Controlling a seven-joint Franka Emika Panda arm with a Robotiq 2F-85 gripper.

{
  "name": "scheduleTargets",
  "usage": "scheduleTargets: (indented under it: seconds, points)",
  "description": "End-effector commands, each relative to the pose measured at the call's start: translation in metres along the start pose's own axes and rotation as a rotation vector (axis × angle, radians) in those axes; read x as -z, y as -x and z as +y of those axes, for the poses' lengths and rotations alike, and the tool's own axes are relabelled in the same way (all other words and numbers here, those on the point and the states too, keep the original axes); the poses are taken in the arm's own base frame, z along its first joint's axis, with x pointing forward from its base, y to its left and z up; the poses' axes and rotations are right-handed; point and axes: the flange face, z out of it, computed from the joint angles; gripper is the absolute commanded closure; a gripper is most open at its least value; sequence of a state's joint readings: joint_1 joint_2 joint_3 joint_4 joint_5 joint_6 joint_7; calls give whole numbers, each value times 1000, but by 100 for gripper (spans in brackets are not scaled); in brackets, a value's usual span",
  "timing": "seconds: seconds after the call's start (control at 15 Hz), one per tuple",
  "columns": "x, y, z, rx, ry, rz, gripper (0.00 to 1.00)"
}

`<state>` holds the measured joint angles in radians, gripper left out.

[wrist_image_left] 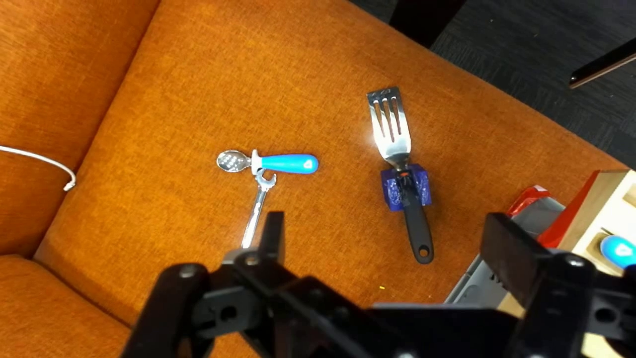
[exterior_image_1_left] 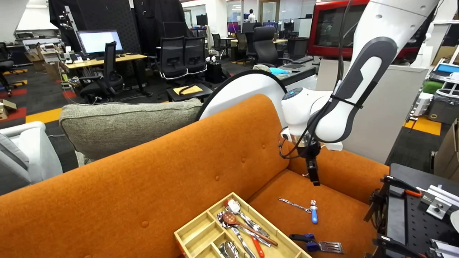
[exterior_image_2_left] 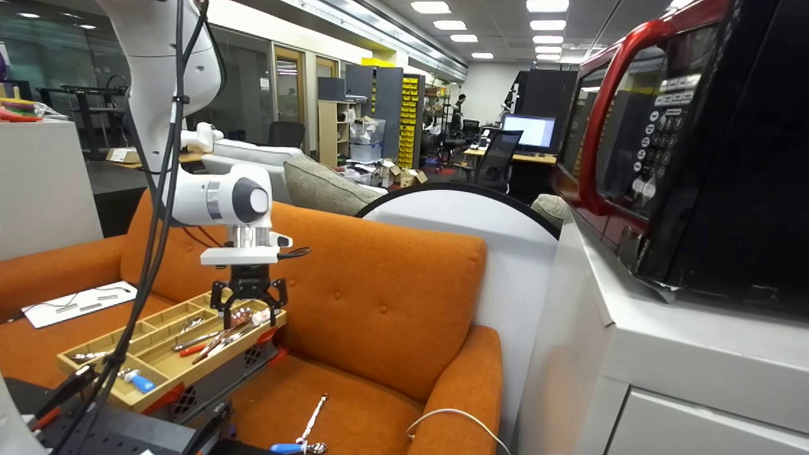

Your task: Put the small blue spoon where the other one is

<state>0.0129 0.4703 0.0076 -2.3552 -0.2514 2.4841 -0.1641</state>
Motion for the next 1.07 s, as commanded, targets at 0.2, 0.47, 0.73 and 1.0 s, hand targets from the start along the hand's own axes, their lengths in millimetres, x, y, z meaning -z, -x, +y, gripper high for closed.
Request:
scheduleTargets:
  seconds: [0.2,0.47,0.73,1.0]
  points:
    - [-38,-6,15,-128,-88,-29,0]
    - [-100,-9,36,-303,-202,-56,0]
    - [-135,-3,45,-363,-242,-94,0]
    - [-150,-10,52,-409,-272,-94,0]
